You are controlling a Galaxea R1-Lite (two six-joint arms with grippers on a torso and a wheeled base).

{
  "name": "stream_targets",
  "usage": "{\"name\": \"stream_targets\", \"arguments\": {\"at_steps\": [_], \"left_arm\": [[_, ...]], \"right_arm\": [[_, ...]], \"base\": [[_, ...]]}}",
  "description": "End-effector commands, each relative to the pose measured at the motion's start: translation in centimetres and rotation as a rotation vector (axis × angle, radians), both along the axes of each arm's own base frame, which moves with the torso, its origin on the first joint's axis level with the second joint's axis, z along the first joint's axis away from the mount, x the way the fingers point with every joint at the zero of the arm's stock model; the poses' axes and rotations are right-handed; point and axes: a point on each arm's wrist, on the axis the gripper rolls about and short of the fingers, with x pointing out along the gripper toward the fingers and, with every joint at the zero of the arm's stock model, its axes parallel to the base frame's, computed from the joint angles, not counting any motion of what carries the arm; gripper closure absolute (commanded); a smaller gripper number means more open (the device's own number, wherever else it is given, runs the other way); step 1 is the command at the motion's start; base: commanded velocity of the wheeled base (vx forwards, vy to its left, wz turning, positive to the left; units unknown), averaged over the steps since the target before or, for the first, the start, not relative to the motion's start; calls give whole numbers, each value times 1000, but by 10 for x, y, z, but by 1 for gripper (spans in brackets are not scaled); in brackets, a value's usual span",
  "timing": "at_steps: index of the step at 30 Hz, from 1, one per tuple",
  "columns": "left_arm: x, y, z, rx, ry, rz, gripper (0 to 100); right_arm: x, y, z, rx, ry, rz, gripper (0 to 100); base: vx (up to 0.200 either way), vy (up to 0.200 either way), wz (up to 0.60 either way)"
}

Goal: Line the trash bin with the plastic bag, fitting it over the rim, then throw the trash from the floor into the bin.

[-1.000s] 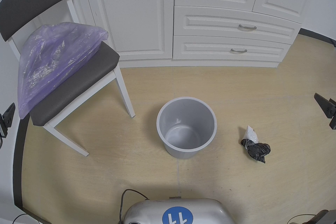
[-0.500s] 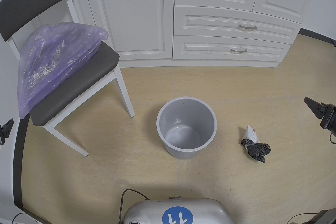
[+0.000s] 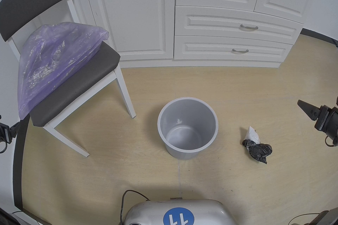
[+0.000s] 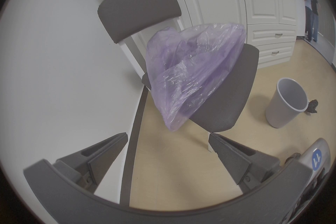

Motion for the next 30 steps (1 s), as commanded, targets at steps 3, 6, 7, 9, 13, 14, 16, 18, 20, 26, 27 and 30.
{"name": "stream_targets", "arguments": {"at_steps": [3,6,7,9,13,14,16,18,20,26,27,30], "left_arm": [[25,5,-21,-24,44,-9,0],[33,8,-23,-17,26,10,0],[37,9,-24,-13,9,23,0],[43,13,-25,-9,-20,48,0],[52,18,-28,-3,-50,78,0],[57,20,-31,-2,-61,89,0],[61,20,-32,-5,-64,87,0],[65,21,-33,-6,-65,84,0],[68,23,-33,-5,-69,83,0],[72,25,-29,-23,-93,103,0],[74,25,-29,-27,-95,107,0],[78,26,-31,-29,-90,121,0]], "right_arm": [[6,15,0,17,-1,1,0],[5,17,0,21,-14,8,0],[5,17,0,21,-14,11,0],[5,17,0,22,-16,10,0],[4,17,0,24,-17,10,0],[3,16,1,24,-20,10,0],[2,16,1,25,-25,10,0],[2,16,2,26,-28,10,0],[2,16,2,27,-31,7,0],[2,14,4,37,-36,-4,0],[2,14,5,44,-38,-4,0],[2,14,5,54,-39,-5,0]], "base": [[0,0,0],[0,0,0],[0,0,0],[0,0,0],[0,0,0],[0,0,0],[0,0,0],[0,0,0],[0,0,0],[0,0,0],[0,0,0],[0,0,0]]}}
